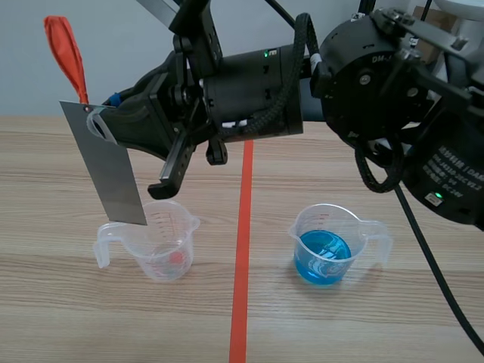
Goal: Do the redox reaction experiment. move the plate over the left beaker
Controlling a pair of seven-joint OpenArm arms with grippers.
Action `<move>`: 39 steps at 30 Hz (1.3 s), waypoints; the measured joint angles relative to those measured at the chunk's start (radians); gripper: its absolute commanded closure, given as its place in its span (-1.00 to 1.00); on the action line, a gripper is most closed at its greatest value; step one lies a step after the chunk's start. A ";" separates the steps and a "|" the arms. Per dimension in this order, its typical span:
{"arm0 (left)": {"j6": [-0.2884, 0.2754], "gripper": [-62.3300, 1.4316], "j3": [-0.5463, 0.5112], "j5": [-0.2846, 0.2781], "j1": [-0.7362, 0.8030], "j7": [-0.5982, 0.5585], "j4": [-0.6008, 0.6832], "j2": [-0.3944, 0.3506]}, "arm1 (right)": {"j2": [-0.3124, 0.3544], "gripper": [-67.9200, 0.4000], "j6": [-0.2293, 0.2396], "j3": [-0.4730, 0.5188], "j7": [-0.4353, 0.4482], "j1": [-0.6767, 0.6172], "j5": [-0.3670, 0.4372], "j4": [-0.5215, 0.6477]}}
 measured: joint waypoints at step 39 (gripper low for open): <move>0.000 -1.00 0.000 0.000 -0.013 0.000 0.049 0.001 | -0.005 0.98 -0.154 0.000 -0.027 0.000 -0.018 -0.001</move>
